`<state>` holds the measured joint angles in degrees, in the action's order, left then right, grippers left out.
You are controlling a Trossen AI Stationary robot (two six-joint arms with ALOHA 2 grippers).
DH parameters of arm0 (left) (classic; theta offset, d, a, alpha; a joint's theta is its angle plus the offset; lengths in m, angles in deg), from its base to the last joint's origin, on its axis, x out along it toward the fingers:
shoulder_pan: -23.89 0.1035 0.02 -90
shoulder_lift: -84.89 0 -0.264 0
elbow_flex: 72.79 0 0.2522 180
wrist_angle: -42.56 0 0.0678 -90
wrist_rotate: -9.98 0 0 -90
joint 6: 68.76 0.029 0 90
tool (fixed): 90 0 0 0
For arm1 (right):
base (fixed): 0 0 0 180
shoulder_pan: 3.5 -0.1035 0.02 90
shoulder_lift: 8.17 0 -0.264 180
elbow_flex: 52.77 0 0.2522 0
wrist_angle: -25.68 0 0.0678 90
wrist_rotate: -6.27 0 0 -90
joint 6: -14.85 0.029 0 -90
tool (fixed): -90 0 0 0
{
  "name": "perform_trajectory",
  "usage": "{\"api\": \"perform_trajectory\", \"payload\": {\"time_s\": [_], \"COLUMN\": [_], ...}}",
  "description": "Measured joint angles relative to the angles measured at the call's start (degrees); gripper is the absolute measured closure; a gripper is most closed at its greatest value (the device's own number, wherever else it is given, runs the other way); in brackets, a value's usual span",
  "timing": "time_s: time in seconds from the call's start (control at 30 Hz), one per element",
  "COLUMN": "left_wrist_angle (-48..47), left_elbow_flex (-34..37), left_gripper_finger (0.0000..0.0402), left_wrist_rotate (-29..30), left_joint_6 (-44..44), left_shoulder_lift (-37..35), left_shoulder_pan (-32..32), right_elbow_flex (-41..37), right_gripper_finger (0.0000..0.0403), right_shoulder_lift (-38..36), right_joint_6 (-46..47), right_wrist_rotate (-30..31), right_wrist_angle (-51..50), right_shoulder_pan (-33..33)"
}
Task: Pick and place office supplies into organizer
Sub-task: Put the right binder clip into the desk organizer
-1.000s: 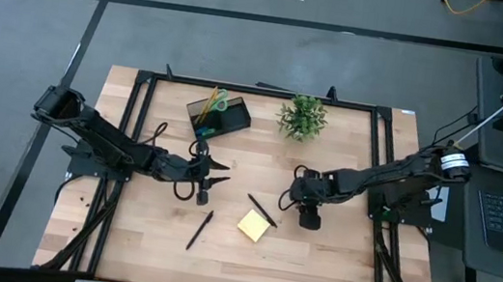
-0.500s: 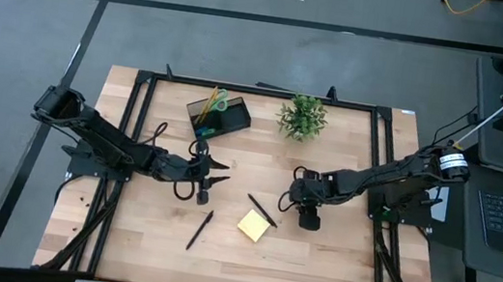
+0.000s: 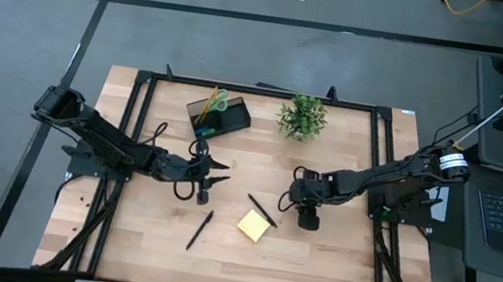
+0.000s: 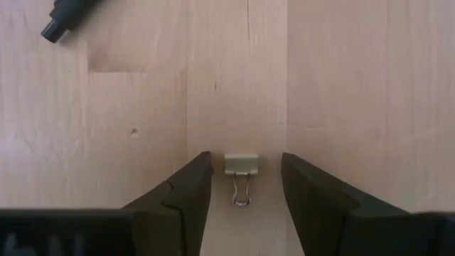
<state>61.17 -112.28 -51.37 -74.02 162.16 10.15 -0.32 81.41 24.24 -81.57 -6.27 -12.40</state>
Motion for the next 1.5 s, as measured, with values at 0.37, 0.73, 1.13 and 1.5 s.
{"api": "perform_trajectory", "payload": {"time_s": [0.37, 0.73, 1.13, 1.5], "left_wrist_angle": [0.0, 0.0, 0.0, 0.0], "left_elbow_flex": [0.0, 0.0, 0.0, 0.0], "left_gripper_finger": [0.0277, 0.0277, 0.0281, 0.0281], "left_wrist_rotate": [0.3, 0.4, 0.4, 0.4], "left_joint_6": [0.0, 0.0, 0.0, 2.5], "left_shoulder_lift": [0.0, 0.0, 0.0, 0.0], "left_shoulder_pan": [0.0, 0.0, 0.0, 0.0], "right_elbow_flex": [-2.5, -2.6, -2.7, -2.5], "right_gripper_finger": [0.0233, 0.0291, 0.0333, 0.0336], "right_shoulder_lift": [-0.2, -0.1, -0.1, -2.9], "right_joint_6": [0.9, -0.6, -0.7, -1.1], "right_wrist_rotate": [0.7, 0.2, 0.5, 3.1], "right_wrist_angle": [2.3, 3.0, 3.4, 4.6], "right_shoulder_pan": [0.0, -0.1, -0.1, 0.4]}}
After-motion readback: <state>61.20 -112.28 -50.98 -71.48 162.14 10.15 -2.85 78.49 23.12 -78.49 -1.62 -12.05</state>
